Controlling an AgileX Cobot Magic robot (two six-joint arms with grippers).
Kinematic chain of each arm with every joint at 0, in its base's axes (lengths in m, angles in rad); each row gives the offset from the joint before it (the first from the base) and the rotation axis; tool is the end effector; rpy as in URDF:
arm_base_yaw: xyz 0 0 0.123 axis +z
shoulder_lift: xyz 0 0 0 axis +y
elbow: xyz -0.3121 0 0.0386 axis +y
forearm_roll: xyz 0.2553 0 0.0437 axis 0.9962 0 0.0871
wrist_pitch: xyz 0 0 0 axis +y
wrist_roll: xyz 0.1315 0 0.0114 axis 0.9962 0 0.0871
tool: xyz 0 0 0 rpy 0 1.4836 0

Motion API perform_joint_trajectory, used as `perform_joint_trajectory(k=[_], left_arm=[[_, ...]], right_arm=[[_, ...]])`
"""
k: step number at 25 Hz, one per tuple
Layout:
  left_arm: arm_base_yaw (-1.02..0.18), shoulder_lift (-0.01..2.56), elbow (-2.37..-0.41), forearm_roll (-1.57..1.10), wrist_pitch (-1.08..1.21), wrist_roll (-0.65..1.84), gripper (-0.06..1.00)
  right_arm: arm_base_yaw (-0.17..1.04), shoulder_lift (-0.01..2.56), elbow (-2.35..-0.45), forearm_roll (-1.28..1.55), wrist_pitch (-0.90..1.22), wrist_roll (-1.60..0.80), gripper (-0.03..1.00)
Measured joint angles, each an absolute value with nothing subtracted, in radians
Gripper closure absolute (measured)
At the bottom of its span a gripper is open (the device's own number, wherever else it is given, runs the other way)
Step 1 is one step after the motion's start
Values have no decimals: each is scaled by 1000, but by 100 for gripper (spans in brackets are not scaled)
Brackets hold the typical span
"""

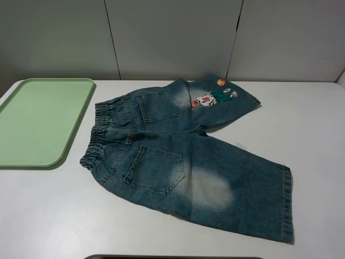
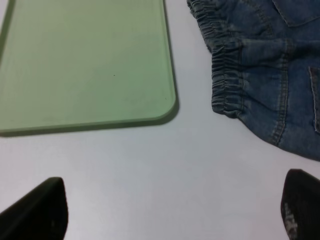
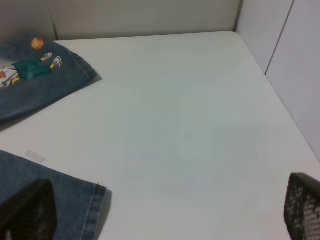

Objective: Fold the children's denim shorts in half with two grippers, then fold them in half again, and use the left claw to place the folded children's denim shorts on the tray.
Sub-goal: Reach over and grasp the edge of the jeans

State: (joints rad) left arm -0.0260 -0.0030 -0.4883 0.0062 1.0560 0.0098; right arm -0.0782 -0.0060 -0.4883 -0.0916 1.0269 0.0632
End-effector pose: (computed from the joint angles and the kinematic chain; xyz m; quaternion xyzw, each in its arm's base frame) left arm 0.0095 0.0005 0.2589 0.0152 0.8541 -0.0011 0.5198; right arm 0.0097 -0.0111 0.2628 0.0605 0.8428 -0.0498 0.5326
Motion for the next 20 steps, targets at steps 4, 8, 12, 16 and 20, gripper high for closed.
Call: perform_joint_trajectory(k=[4, 8, 12, 16, 20], left_arm=[[-26, -3, -488, 6, 1056, 10, 10], [-26, -3, -488, 6, 1056, 10, 10], [-26, -3, -488, 6, 1056, 10, 10], [-26, -3, -488, 6, 1056, 10, 10], [-26, -3, -488, 6, 1056, 10, 10]], right_arm=[[-78, -6, -488, -92, 1027, 63, 27], [-78, -6, -488, -92, 1027, 63, 27], [-78, -6, -488, -92, 1027, 63, 27], [-78, -6, -488, -92, 1027, 63, 27], [-78, -6, -488, -92, 1027, 63, 27]])
